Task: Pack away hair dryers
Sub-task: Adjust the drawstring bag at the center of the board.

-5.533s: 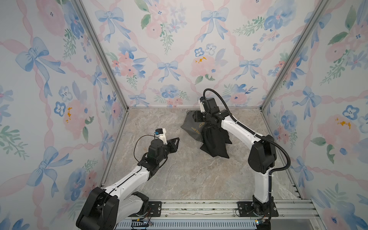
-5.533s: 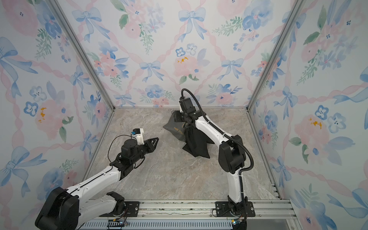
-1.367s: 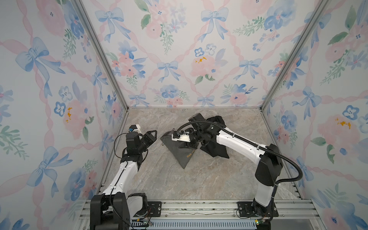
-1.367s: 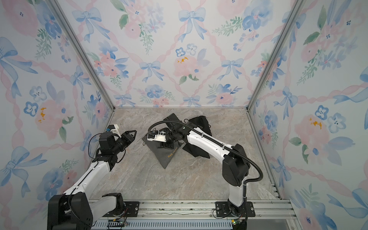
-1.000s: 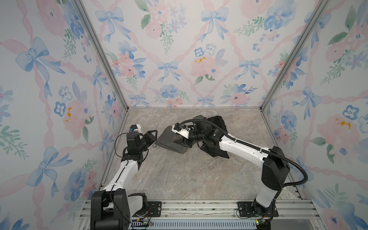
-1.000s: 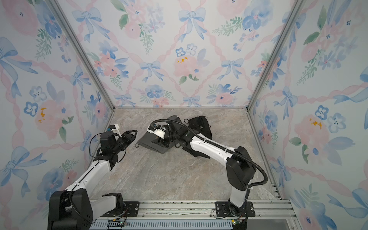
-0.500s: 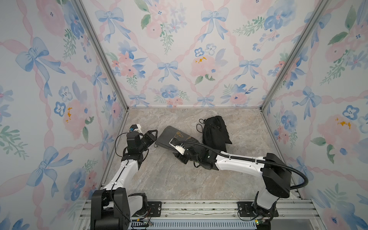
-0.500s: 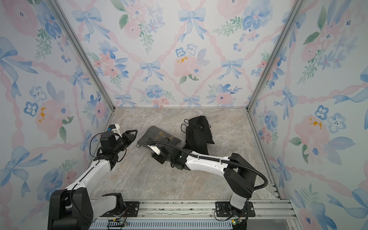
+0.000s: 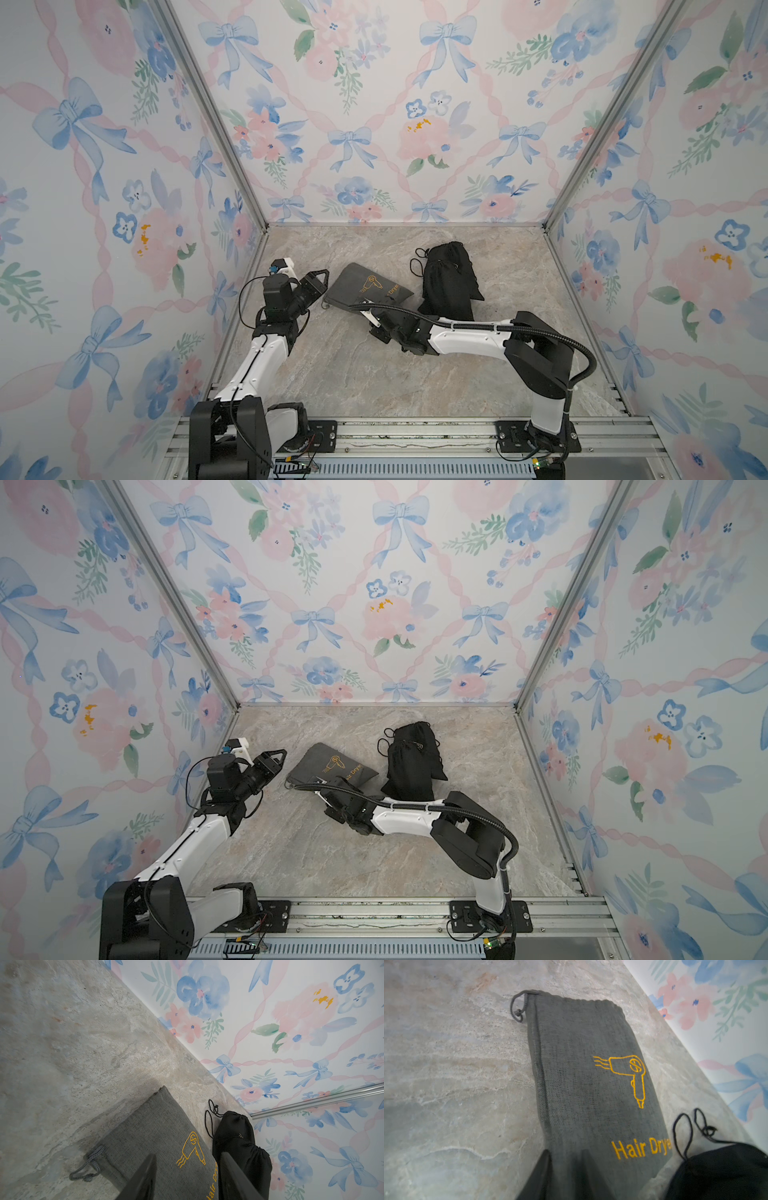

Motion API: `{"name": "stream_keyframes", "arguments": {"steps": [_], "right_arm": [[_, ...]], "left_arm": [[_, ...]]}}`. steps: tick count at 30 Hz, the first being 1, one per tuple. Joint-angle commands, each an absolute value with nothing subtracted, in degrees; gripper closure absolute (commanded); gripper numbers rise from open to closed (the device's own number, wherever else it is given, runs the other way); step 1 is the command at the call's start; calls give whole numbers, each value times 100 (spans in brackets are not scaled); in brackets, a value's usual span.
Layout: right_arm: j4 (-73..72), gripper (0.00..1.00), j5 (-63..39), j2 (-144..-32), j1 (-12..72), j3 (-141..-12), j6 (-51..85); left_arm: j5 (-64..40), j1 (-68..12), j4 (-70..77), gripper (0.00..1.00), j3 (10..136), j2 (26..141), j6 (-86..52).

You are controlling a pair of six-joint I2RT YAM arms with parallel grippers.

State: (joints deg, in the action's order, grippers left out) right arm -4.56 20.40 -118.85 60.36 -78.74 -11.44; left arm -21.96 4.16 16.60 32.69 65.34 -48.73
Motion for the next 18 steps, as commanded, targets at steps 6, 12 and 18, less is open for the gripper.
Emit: {"name": "stream_keyframes", "arguments": {"steps": [6,12,18], "right_arm": [[-655,95,2325,-11678,5397,-7543,-958],[-832,93,2650,-11467,5052,-7326,-972],[-928,75,3405,-11267,5023,-7275,-319]], "left_arm": [[-2198,406,1749,49,3313,6452,-4914],[-2162,405,1748,48,3281,6463,-4913],[-2145,404,1747,49,3235,6528,-4922]]}}
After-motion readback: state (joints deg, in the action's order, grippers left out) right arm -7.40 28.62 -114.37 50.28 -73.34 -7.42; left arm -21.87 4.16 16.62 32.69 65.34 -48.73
